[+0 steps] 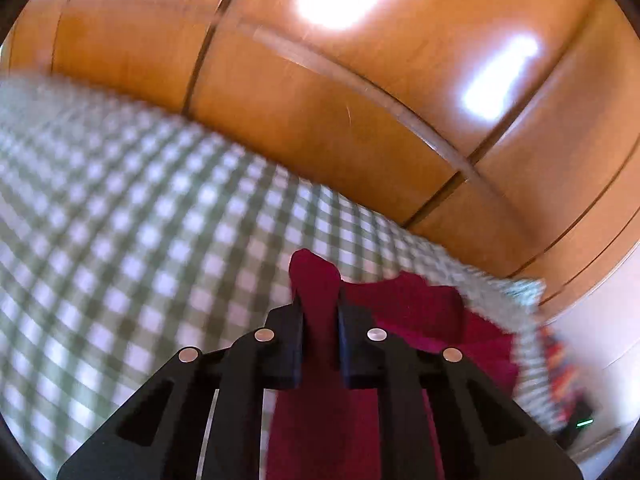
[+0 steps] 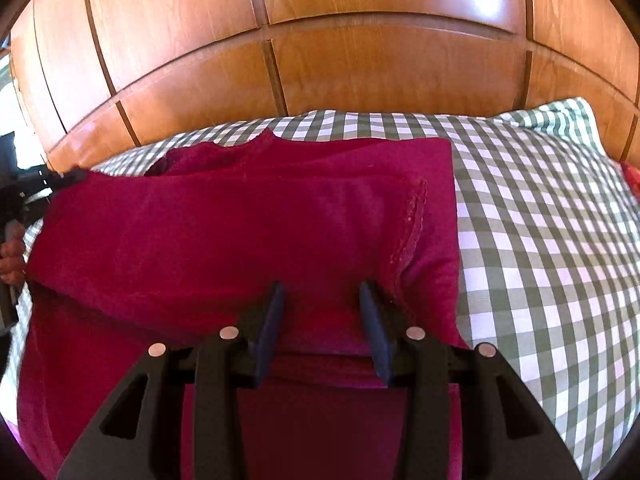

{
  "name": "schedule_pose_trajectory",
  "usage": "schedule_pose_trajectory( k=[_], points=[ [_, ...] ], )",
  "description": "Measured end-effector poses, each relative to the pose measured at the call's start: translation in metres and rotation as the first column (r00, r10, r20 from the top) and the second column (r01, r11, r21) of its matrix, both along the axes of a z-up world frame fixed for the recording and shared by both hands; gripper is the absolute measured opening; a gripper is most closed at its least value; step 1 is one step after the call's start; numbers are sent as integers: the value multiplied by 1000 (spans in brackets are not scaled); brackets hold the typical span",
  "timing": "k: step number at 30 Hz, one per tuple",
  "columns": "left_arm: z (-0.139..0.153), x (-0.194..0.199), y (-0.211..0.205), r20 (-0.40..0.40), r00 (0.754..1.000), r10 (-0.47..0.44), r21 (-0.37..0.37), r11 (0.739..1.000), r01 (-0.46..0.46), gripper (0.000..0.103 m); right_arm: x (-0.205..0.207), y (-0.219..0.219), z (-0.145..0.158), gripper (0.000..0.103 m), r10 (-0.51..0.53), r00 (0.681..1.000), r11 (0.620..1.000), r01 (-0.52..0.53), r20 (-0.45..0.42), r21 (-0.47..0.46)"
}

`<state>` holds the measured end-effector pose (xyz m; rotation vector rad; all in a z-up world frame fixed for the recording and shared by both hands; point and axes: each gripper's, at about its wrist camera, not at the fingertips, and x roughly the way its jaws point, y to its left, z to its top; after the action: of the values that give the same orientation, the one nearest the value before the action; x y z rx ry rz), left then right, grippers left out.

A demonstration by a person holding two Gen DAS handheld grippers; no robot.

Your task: Fold small clothes

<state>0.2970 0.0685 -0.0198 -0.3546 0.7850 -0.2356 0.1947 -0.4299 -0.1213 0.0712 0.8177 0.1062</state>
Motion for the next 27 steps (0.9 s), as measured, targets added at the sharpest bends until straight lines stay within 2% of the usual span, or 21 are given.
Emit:
schedule_pose_trajectory(
  k=[1, 3, 5, 6, 9, 12, 16, 17, 19, 22, 25, 27],
  points=[
    [-4, 2, -11, 8, 1000, 7, 116, 993, -8, 12, 0, 2, -1, 40, 0, 1000, 1000, 0, 3, -16],
    [-20, 9, -24, -23, 1000, 14, 258, 966, -7, 12, 0, 5, -1, 40, -1, 1000, 1000, 1, 6, -31],
    [-39, 16, -31, -66, 998, 19, 316, 949, 3, 13, -1, 6, -2, 40, -1, 1000, 1000, 1, 7, -29],
    [-41, 17, -31, -68, 997, 32, 313, 950, -10, 14, 0, 6, -2, 40, -1, 1000, 1000, 1, 7, -30],
    [-29, 16, -19, -88, 994, 66, 250, 967, -42, 22, 1, 7, -4, 40, -3, 1000, 999, 3, 8, -34],
    [-7, -5, 10, -96, 993, 74, 136, 989, -61, 23, 2, 6, -4, 40, -5, 1000, 1000, 5, 8, -23],
    [3, -56, 37, -122, 992, 2, 9, 1000, -1, 23, 2, 5, -4, 40, -5, 1000, 1000, 5, 9, -17],
    [0, -76, 43, -144, 989, -30, -18, 999, 28, 25, 2, 4, -4, 40, -5, 1000, 1000, 6, 9, -17],
    [-6, -112, 50, -166, 983, -77, -72, 995, 66, 40, 2, 5, -4, 40, -5, 1000, 1000, 6, 9, -18],
    [-19, -161, 46, -194, 973, -127, -67, 991, 116, 40, 2, 5, -5, 40, -6, 1000, 1000, 6, 9, -23],
    [-36, -201, 37, -238, 955, -177, -86, 983, 160, 40, 2, 7, -4, 40, -7, 1000, 999, 7, 7, -38],
    [-42, -222, 29, -240, 952, -188, -88, 981, 171, 40, 4, 10, -3, 40, -8, 1000, 998, 8, -1, -58]
  ],
)
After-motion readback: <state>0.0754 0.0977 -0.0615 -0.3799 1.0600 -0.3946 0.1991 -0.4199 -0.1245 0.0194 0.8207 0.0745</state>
